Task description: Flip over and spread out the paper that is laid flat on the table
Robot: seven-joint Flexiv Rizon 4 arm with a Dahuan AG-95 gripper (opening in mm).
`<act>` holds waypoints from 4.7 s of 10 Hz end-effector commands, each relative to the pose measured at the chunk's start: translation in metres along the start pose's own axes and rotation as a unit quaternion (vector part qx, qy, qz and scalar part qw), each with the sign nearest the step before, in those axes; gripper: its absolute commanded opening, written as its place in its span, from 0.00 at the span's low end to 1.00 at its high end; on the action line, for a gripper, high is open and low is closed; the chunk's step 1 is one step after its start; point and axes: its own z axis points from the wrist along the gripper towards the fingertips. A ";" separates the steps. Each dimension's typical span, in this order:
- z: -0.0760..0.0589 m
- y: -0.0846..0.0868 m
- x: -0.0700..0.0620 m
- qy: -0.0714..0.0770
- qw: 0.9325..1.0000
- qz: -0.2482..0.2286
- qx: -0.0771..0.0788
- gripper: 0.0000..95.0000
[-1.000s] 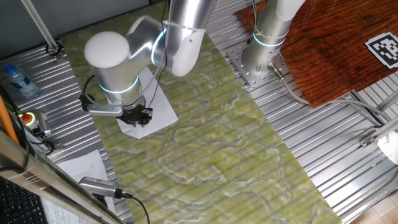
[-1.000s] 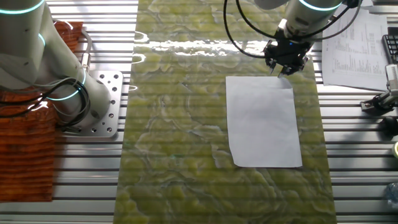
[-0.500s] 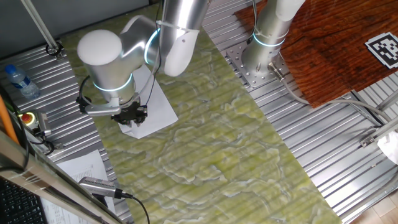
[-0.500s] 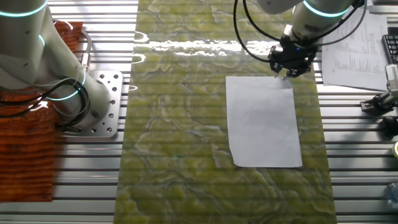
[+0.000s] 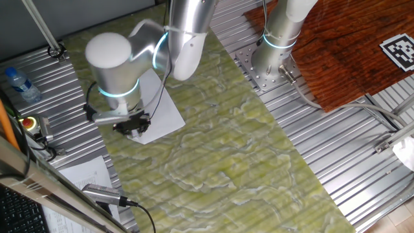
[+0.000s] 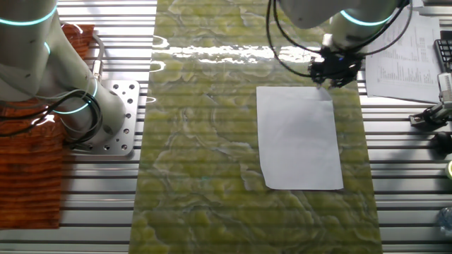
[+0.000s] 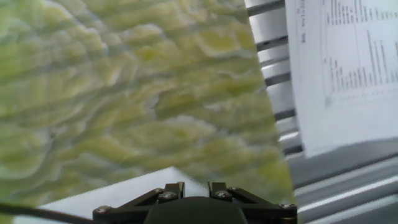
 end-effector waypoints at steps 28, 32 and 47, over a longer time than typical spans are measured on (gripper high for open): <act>0.025 0.009 0.001 -0.031 0.993 -0.114 -0.002 0.40; 0.029 0.009 0.001 -0.027 0.993 -0.114 -0.001 0.20; 0.005 -0.010 0.020 -0.007 0.995 -0.097 -0.001 0.00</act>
